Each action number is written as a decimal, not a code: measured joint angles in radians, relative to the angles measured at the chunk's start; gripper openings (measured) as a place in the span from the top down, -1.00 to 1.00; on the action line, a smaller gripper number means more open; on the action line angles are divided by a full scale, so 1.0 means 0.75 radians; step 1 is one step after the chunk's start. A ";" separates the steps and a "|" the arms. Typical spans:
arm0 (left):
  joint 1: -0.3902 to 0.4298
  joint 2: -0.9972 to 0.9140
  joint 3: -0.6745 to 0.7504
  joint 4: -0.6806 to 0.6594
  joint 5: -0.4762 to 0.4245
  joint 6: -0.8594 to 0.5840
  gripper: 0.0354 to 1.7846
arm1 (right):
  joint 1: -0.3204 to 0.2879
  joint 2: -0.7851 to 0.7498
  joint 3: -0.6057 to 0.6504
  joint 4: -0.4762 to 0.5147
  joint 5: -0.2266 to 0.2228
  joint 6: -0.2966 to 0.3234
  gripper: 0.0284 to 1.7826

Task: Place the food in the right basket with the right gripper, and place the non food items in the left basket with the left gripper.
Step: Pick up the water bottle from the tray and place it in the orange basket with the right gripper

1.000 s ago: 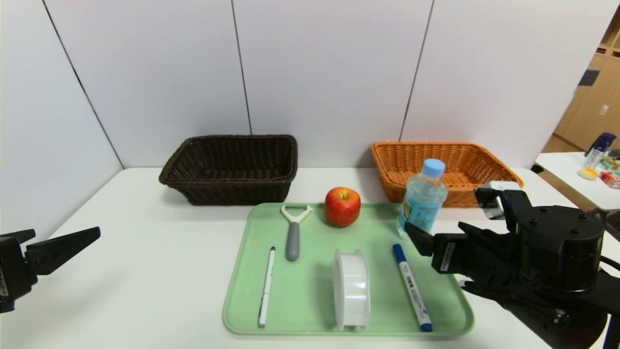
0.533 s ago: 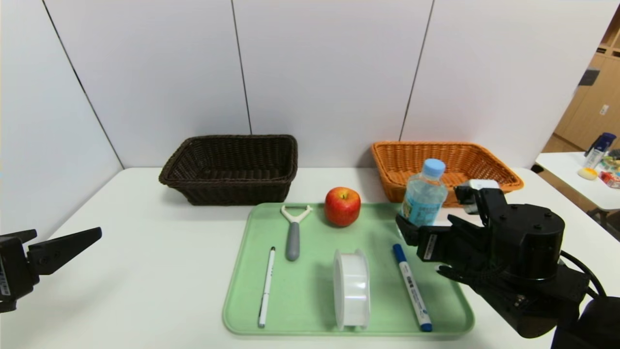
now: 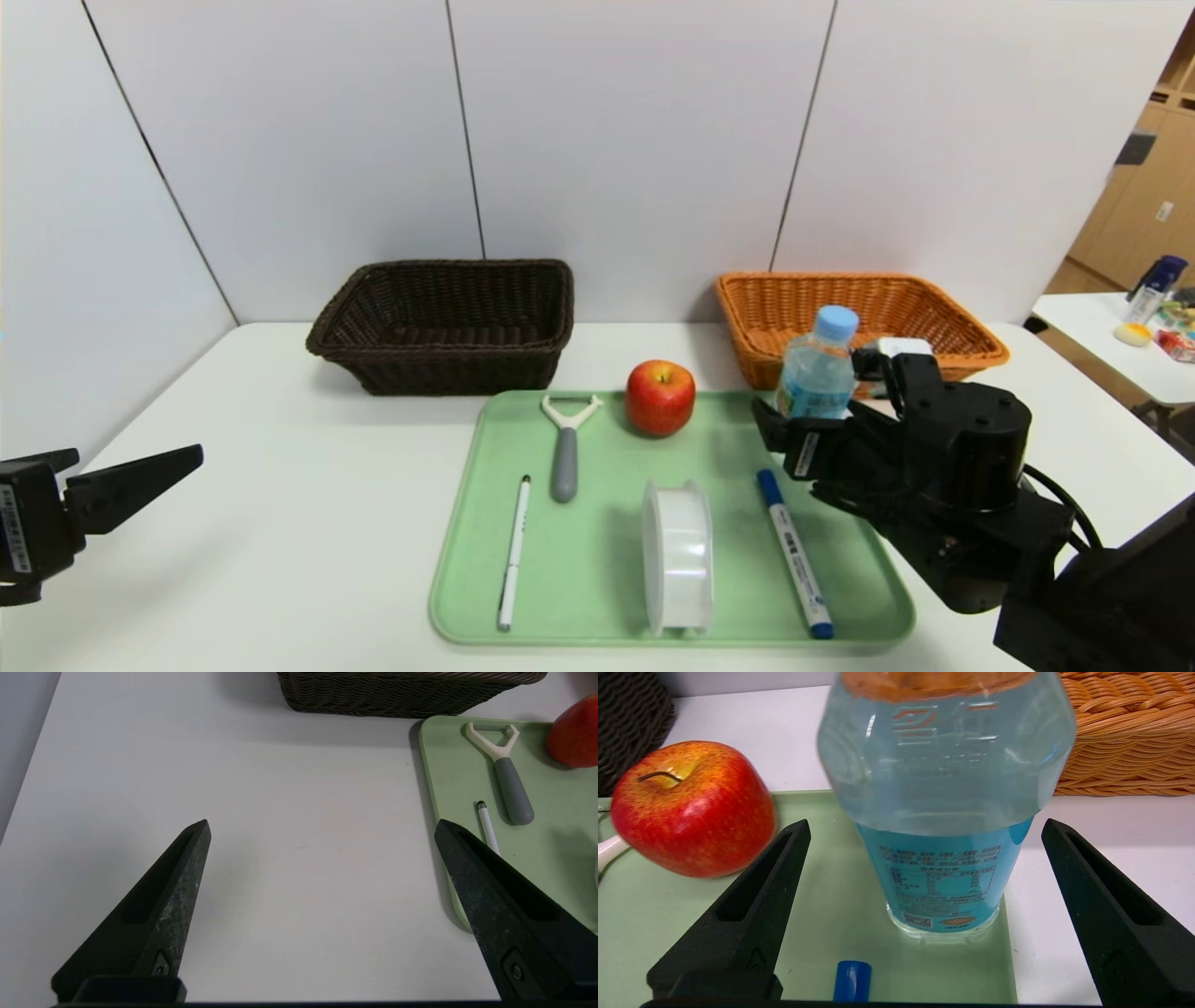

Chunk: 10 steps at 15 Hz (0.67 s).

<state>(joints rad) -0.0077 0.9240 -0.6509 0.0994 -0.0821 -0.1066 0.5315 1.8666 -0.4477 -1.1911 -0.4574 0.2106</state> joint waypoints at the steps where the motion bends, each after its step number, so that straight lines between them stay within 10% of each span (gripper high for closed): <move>1: 0.000 0.001 0.001 0.000 -0.001 0.000 -0.89 | -0.007 0.008 -0.012 0.000 0.001 0.000 -0.92; 10: 0.000 0.022 0.001 -0.003 -0.003 -0.001 -0.89 | -0.058 0.066 -0.090 -0.028 0.000 0.005 -0.92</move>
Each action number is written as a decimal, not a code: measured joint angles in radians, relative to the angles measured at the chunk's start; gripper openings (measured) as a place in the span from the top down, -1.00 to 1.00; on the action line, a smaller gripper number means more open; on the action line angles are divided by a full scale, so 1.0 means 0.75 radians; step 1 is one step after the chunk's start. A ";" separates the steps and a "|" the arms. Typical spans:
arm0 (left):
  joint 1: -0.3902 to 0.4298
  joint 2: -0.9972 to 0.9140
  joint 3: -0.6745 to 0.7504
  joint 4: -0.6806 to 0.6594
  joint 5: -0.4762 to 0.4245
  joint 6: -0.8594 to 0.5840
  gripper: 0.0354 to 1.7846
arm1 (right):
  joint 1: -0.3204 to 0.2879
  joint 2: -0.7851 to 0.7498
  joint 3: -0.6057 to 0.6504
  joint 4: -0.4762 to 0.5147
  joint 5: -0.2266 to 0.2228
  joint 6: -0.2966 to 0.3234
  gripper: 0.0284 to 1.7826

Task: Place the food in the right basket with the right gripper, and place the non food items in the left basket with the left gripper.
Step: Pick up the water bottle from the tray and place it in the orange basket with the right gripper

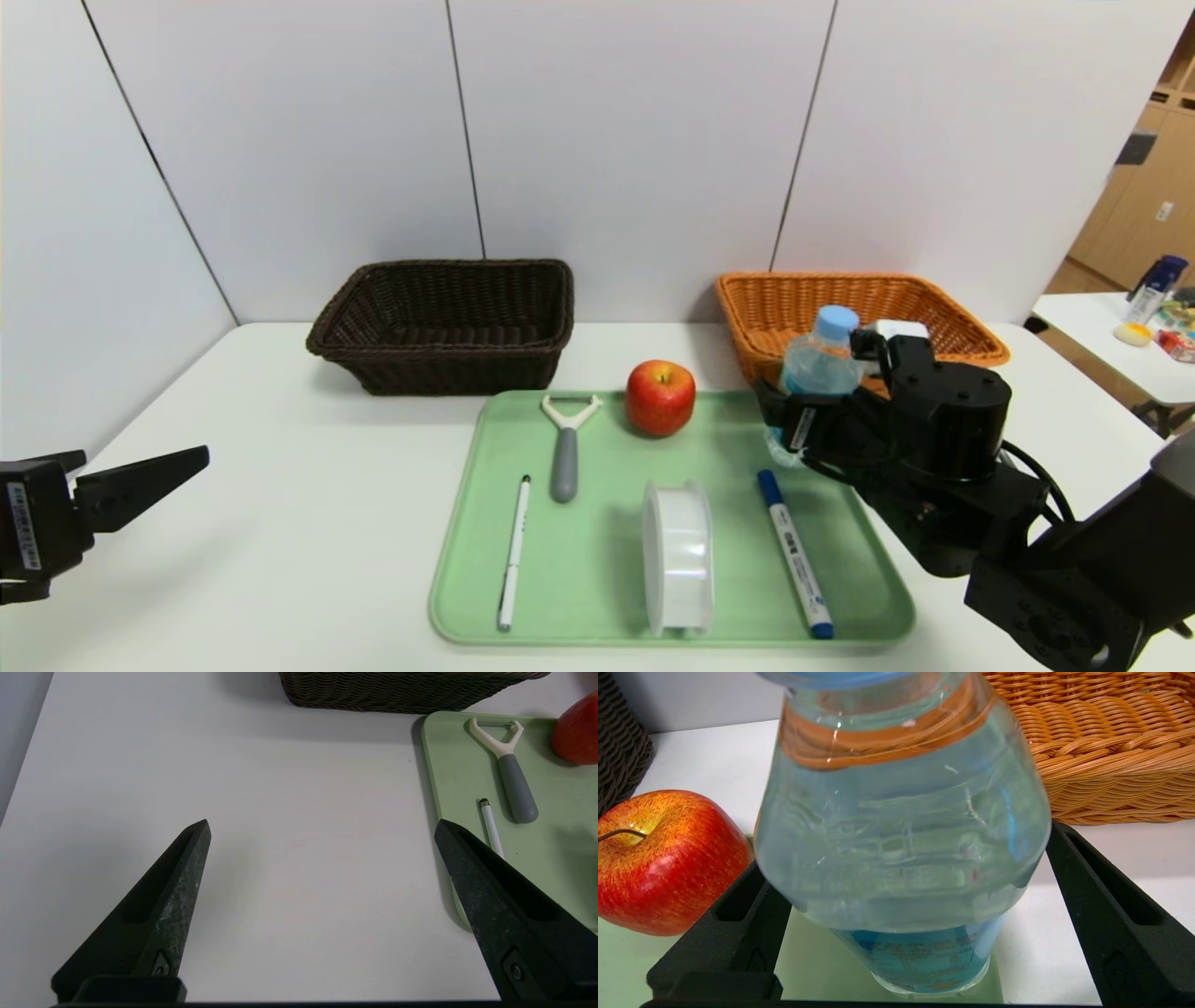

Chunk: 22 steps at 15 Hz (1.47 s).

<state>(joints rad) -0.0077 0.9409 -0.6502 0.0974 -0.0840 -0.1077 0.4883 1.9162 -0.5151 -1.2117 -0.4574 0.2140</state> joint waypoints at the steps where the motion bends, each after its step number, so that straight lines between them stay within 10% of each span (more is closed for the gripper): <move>1: 0.000 0.001 0.000 -0.001 0.000 0.000 -0.89 | -0.001 0.007 -0.004 -0.004 0.000 0.002 -0.92; 9: 0.000 0.010 0.005 -0.001 -0.002 -0.004 -0.89 | -0.001 0.063 -0.033 -0.052 -0.002 0.003 -0.92; 15: 0.000 0.020 0.008 -0.002 -0.002 -0.004 -0.89 | -0.001 0.081 -0.031 -0.068 0.000 0.003 -0.01; 22: 0.000 0.033 0.003 -0.003 -0.002 -0.004 -0.89 | 0.031 0.028 0.048 -0.087 0.015 0.003 0.06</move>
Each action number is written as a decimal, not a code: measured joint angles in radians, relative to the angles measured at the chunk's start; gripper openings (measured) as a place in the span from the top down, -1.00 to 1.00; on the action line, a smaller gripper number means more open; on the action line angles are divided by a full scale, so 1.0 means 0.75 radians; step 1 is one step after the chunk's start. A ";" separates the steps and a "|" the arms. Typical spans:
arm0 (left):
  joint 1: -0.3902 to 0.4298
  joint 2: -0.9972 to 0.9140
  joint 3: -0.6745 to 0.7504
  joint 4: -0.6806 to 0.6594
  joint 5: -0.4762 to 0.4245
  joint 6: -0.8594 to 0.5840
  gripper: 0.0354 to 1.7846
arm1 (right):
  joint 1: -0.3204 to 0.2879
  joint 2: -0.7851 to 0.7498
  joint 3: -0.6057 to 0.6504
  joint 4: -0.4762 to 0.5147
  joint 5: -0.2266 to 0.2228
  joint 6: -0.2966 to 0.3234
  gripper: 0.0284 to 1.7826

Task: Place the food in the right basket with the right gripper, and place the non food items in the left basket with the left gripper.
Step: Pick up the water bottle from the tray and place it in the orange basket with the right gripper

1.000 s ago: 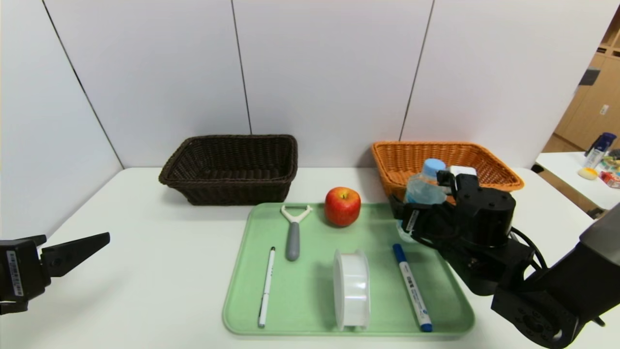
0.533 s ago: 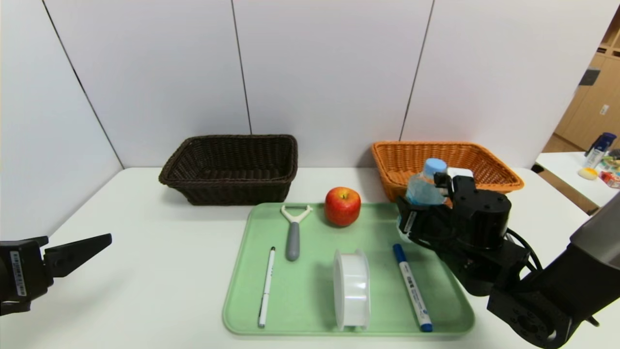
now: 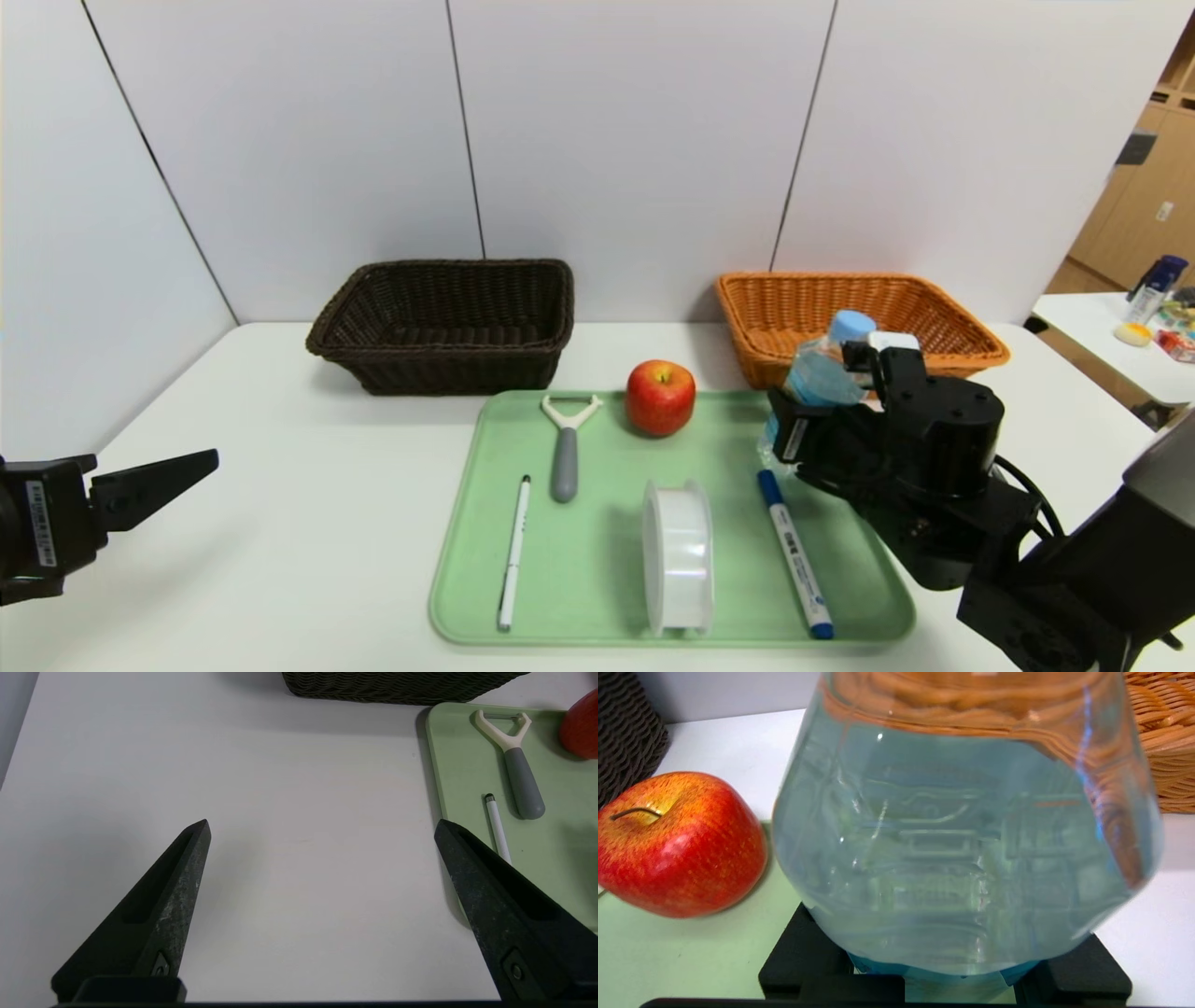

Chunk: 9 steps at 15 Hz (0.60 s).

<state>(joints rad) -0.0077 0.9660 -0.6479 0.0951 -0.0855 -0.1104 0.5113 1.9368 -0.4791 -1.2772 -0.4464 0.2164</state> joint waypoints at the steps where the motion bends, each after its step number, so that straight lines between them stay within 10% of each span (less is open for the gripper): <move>1: 0.000 0.003 -0.001 -0.001 0.001 0.001 -0.89 | 0.001 -0.025 0.009 0.007 0.003 -0.001 0.06; 9: 0.000 0.021 -0.008 -0.003 0.003 0.003 -0.89 | 0.013 -0.333 0.030 0.092 0.046 -0.062 0.06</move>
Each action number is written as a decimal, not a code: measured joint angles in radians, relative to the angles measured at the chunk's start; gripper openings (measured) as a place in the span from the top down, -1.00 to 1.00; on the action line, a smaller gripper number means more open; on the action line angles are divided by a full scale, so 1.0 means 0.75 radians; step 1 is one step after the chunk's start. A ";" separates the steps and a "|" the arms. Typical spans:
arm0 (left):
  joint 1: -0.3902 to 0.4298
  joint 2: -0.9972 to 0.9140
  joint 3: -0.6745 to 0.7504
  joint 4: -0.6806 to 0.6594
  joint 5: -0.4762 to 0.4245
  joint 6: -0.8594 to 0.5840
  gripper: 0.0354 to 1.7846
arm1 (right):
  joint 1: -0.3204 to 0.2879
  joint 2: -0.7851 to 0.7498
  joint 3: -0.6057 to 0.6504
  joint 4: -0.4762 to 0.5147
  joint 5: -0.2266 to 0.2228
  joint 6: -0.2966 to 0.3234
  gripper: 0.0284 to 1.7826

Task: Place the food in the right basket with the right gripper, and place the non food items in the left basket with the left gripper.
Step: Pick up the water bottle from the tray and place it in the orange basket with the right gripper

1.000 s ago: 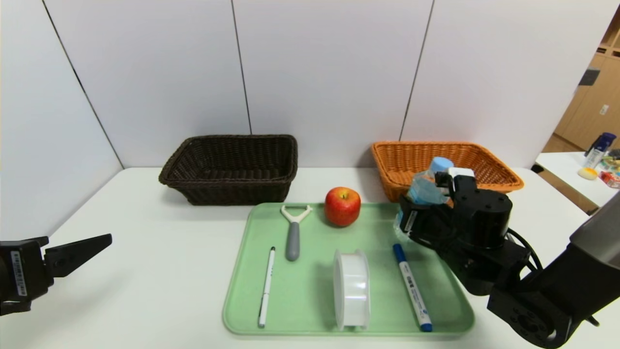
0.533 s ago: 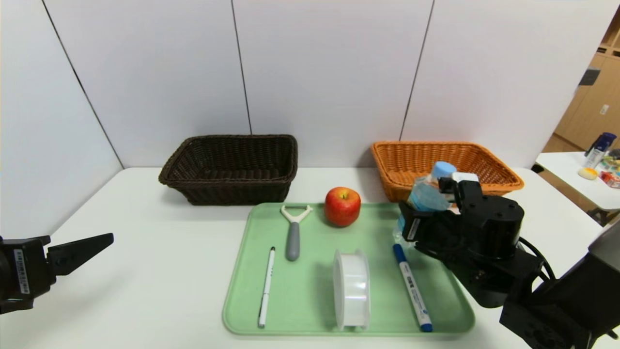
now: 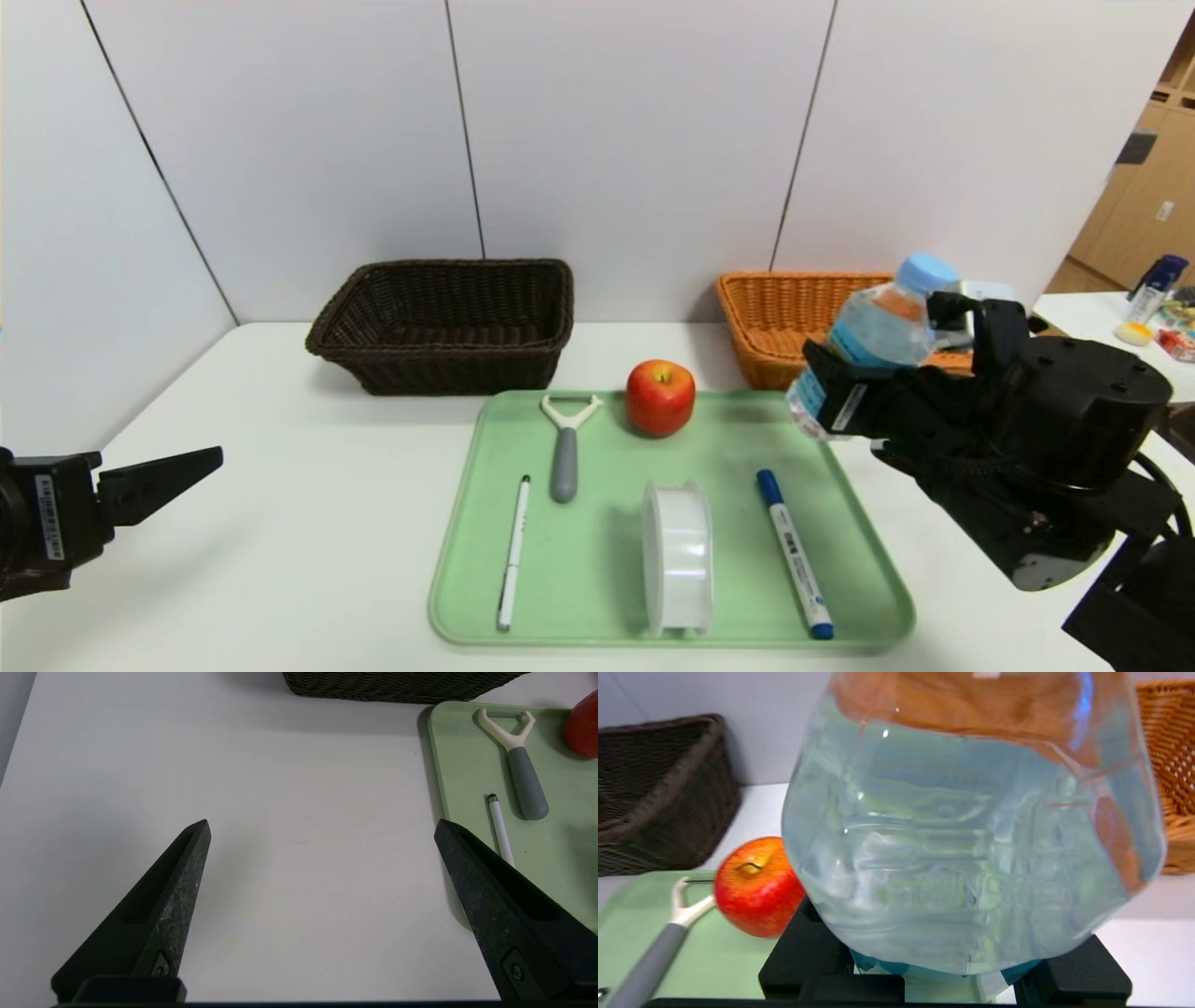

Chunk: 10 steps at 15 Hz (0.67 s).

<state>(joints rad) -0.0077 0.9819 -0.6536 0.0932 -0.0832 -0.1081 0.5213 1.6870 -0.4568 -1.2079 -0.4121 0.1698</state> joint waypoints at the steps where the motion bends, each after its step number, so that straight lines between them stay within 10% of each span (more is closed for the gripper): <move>1: 0.000 0.000 0.000 0.000 0.001 0.000 -0.89 | 0.009 -0.060 -0.033 0.071 0.009 -0.002 0.06; 5: -0.001 0.000 0.000 0.001 0.001 0.004 -0.89 | -0.043 -0.248 -0.410 0.558 0.167 0.001 0.06; 10: -0.001 -0.016 0.003 0.002 0.005 0.001 -0.89 | -0.366 -0.218 -1.055 1.264 0.480 0.005 0.06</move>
<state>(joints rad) -0.0085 0.9698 -0.6513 0.0947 -0.0794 -0.1072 0.2468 1.5234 -1.2479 -0.2596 -0.0523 0.1732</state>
